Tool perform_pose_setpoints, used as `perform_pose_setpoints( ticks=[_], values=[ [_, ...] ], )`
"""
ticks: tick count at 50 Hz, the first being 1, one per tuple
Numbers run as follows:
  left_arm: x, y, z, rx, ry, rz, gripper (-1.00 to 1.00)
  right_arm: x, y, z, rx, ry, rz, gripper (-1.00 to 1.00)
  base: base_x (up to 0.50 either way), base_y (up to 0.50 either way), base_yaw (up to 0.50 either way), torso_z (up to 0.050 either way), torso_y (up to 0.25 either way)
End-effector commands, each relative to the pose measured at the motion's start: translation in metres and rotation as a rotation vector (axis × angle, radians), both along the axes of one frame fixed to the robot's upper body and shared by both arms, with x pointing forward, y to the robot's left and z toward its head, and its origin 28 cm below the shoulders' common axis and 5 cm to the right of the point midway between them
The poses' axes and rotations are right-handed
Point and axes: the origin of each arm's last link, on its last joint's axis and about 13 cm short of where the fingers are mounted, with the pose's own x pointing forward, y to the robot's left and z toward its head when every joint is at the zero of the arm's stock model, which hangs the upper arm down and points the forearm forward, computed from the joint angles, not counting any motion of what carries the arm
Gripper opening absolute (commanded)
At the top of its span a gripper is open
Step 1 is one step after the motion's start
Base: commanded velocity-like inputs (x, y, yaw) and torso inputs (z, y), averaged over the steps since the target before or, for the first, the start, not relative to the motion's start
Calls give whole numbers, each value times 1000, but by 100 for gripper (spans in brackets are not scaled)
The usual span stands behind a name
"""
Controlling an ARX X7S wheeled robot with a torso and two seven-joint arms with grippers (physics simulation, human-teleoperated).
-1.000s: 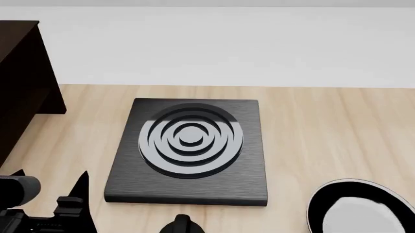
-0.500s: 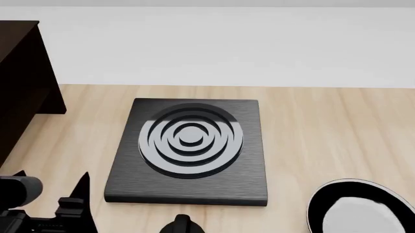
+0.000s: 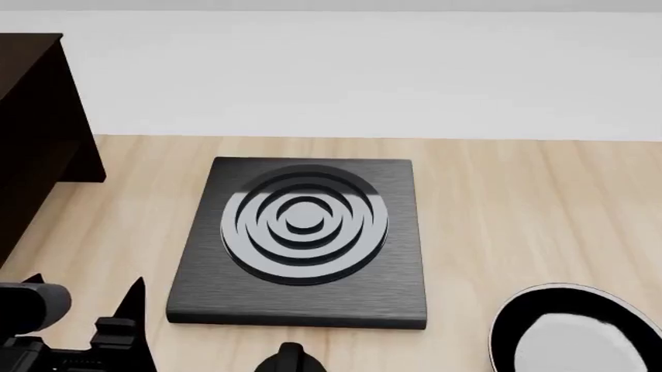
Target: Put the frying pan on the cabinet shelf.
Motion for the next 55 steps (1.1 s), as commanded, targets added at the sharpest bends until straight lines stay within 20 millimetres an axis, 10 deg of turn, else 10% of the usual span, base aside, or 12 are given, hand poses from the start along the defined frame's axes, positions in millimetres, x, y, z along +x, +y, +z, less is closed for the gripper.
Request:
perform_pose_setpoints(
  ticks=[1, 35, 55],
  values=[
    [0, -1, 5, 5, -11, -2, 100, 2, -1, -3, -15, -34, -13, -100, 0, 0, 3, 0, 0],
    [0, -3, 6, -39, 40, -34, 100, 15, 16, 69, -255, -397, 159, -100, 0, 0, 0, 0, 0],
    [66, 12, 49, -55, 148, -75, 100, 56, 22, 137, -424, -591, 299, -100, 0, 0, 0, 0, 2]
  ],
)
